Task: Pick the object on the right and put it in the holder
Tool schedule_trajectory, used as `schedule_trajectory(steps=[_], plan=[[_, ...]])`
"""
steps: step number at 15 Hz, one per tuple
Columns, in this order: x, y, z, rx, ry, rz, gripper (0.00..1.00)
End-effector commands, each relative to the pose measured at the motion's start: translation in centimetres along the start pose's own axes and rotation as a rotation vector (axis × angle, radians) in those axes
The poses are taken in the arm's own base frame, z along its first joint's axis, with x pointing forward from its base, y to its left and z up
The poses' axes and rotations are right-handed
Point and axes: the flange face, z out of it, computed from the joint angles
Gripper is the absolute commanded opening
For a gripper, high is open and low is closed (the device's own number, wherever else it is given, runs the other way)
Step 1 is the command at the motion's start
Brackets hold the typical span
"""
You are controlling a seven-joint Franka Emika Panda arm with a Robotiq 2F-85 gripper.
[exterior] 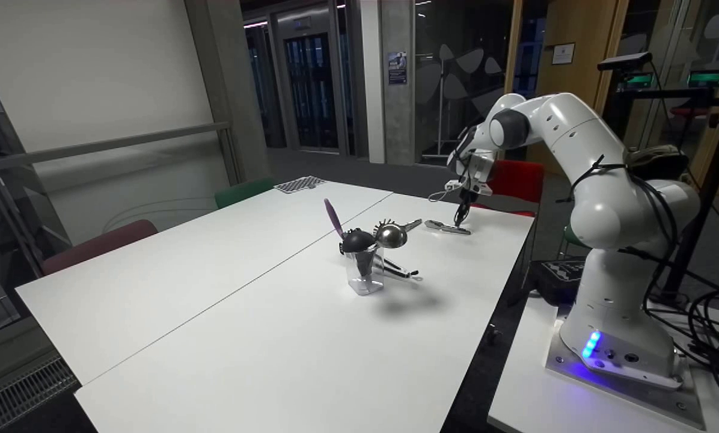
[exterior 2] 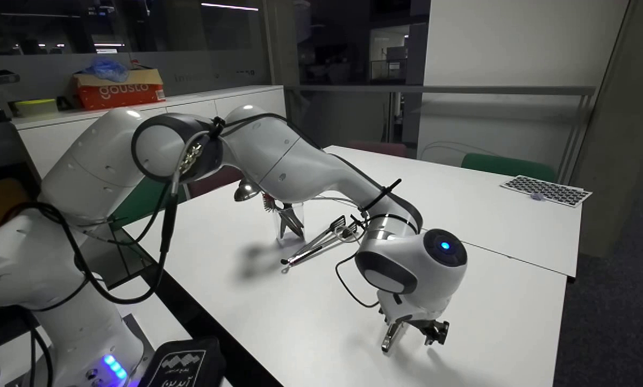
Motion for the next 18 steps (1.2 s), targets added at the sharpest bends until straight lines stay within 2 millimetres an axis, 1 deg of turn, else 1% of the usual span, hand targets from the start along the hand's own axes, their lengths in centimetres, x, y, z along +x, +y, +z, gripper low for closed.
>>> schedule_trajectory(steps=[1,3,11,18], plan=[[0.4,1.4,-0.9,0.041,0.01,0.041,1.0],[0.6,1.8,-0.7,0.035,0.02,0.033,1.0],[2.4,2.8,-1.2,0.061,0.039,0.05,1.0],[2.4,4.0,-0.2,0.042,0.063,0.04,1.0]])
